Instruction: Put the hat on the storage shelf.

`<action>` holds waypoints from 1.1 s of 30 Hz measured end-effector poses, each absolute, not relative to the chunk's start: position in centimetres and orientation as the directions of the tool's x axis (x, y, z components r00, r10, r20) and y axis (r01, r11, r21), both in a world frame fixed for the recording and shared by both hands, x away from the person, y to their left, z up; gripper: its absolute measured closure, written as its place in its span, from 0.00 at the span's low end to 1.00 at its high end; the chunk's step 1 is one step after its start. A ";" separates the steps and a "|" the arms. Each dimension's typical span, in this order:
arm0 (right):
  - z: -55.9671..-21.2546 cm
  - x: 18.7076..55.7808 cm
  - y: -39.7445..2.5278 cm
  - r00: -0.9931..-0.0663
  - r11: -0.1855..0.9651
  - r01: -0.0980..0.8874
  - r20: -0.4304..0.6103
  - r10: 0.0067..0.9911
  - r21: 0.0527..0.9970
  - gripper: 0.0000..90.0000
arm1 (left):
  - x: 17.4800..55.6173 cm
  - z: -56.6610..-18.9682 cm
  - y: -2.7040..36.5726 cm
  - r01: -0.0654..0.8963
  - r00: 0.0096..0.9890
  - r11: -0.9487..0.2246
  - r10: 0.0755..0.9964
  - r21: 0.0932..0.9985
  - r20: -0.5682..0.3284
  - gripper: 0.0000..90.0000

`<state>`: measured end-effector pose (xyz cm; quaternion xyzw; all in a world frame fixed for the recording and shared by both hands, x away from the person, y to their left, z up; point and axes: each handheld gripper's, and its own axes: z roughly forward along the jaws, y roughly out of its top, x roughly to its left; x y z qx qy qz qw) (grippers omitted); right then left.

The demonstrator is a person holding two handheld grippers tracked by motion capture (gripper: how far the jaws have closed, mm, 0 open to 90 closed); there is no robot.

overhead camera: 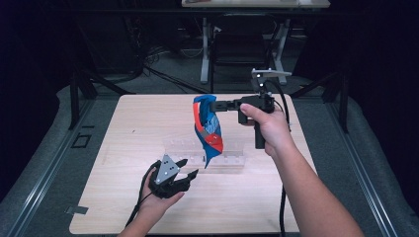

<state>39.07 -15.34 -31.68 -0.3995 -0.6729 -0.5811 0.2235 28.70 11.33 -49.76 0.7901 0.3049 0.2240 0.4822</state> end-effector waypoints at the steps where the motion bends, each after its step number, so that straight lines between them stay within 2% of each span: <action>1: -31.7 39.2 -15.1 -0.579 0.006 0.799 0.767 0.277 0.601 1.00 | 28.7 -49.7 11.1 0.266 0.715 -0.350 0.697 0.899 0.060 0.55; 11: -32.0 39.6 -14.6 -0.575 -0.004 0.800 0.768 0.280 0.600 1.00 | 28.5 -49.1 8.9 0.229 0.737 -0.355 0.671 0.906 0.076 0.57; 15: -32.0 39.5 -14.6 -0.575 -0.002 0.800 0.769 0.279 0.599 1.00 | 28.4 -49.1 8.2 0.203 0.729 -0.381 0.674 0.902 0.121 0.60; 18: -32.1 39.5 -14.5 -0.576 0.001 0.799 0.766 0.284 0.601 1.00 | 28.8 -49.1 8.2 0.207 0.711 -0.390 0.690 0.897 0.136 0.69; 23: -32.2 39.5 -14.5 -0.575 0.002 0.800 0.766 0.287 0.600 1.00 | 29.8 -49.0 9.2 0.231 0.687 -0.375 0.716 0.898 0.122 0.94; 26: -32.3 39.5 -14.5 -0.573 0.001 0.802 0.770 0.283 0.597 1.00 | 30.2 -49.0 9.9 0.241 0.686 -0.379 0.718 0.893 0.119 0.97; 33: -33.0 39.7 -14.4 -0.568 0.002 0.805 0.770 0.291 0.594 1.00 | 30.5 -49.3 10.4 0.254 0.694 -0.375 0.713 0.892 0.103 0.98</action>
